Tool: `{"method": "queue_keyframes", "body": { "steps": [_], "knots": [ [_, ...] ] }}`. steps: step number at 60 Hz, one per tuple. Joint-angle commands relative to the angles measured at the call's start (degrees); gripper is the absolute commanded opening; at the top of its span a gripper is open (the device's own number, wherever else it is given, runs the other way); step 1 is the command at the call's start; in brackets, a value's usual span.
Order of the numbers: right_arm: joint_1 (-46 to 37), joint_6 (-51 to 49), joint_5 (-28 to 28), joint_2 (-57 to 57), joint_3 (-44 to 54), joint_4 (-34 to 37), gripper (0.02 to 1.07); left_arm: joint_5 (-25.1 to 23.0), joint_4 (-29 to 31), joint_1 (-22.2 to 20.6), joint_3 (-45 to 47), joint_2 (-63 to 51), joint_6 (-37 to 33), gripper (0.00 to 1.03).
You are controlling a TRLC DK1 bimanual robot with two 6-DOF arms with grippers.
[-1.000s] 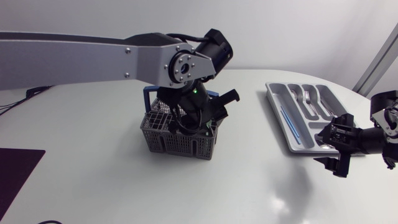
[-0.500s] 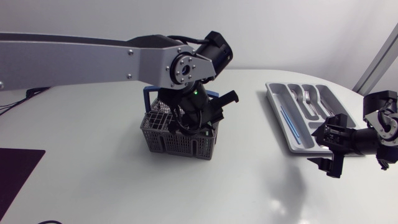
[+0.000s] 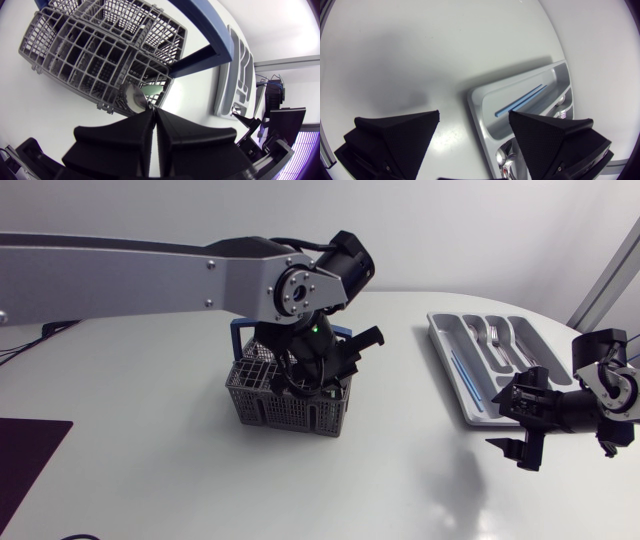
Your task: Unload the cutlery basket into the drawer organizer.
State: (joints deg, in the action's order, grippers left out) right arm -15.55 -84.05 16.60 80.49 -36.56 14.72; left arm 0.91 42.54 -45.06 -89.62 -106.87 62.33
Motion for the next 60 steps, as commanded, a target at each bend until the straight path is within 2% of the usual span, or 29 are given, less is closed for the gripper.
{"method": "queue_keyframes", "body": {
  "steps": [1,12,25,38,60],
  "knots": [
    [1.66,2.22,-0.08,-1.83,1.49,-0.13,1.02,0.41,0.17,0.59,0.77,0.61,-0.80,0.04],
    [7.64,8.82,0.36,-5.25,1.49,1.71,1.02,0.41,0.26,0.59,0.85,1.49,-1.50,0.04],
    [14.14,16.38,5.11,-6.22,0.17,5.58,1.02,0.41,0.08,0.85,1.65,2.81,-2.12,0.04],
    [19.15,24.20,8.36,-5.43,-1.24,5.76,1.02,0.41,-1.15,1.02,3.32,4.56,-3.00,0.04],
    [23.29,28.15,8.89,-4.73,-1.68,5.23,1.02,-0.29,-2.64,1.20,4.81,6.67,-3.53,0.04]
  ]
}}
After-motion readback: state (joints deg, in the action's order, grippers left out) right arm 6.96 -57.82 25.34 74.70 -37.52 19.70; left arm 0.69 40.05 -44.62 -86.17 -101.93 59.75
